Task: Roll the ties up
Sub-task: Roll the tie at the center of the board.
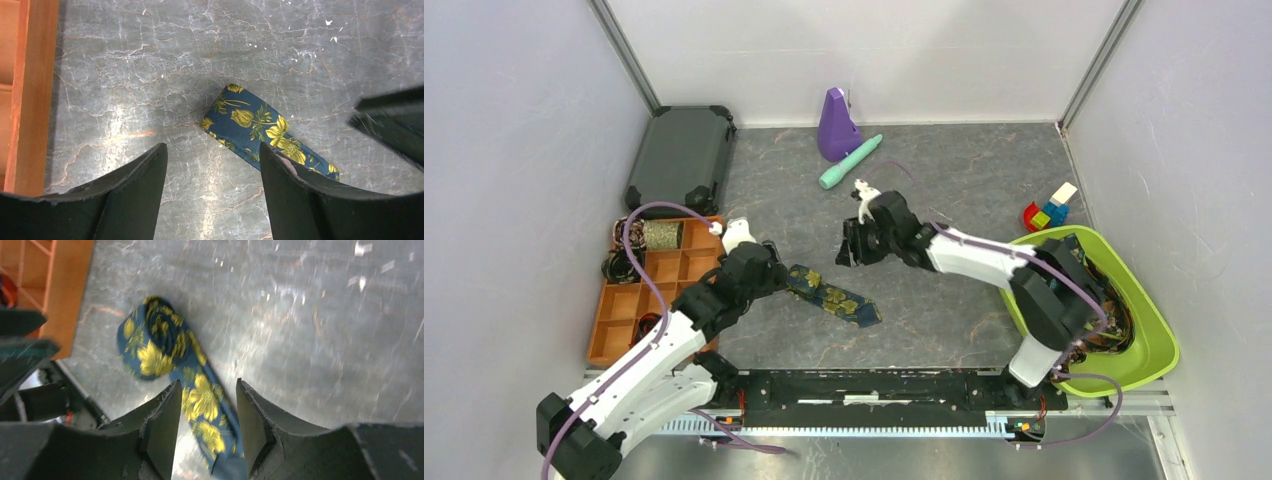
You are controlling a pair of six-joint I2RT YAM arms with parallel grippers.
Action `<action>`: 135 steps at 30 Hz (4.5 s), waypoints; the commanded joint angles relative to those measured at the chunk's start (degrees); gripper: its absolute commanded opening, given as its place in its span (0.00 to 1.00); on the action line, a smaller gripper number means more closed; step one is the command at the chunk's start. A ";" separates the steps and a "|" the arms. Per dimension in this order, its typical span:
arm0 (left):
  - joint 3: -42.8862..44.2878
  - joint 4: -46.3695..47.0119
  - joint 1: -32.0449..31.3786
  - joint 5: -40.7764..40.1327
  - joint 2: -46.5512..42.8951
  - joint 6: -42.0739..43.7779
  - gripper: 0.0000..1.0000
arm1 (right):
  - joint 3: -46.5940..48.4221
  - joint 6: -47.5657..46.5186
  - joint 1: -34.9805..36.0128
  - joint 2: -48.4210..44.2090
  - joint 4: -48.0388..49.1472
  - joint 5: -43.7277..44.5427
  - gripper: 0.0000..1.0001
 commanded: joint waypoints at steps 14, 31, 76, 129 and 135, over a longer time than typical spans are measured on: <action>3.93 -0.77 5.69 7.50 3.08 6.56 0.74 | -28.39 22.93 11.63 -9.22 33.51 -1.35 0.41; 2.13 -2.49 5.68 4.87 0.10 4.48 0.75 | -30.24 22.57 12.53 -1.59 35.36 1.60 0.33; -13.40 7.81 7.96 9.63 -13.74 -6.06 0.84 | 1.61 3.67 4.00 6.81 13.12 -7.09 0.56; -14.76 21.31 14.03 17.38 -3.44 0.59 0.87 | -0.18 12.33 2.18 16.65 24.63 -13.08 0.42; -17.54 29.78 15.94 21.63 -0.34 0.54 0.86 | -1.38 12.33 2.01 16.70 25.61 -13.60 0.42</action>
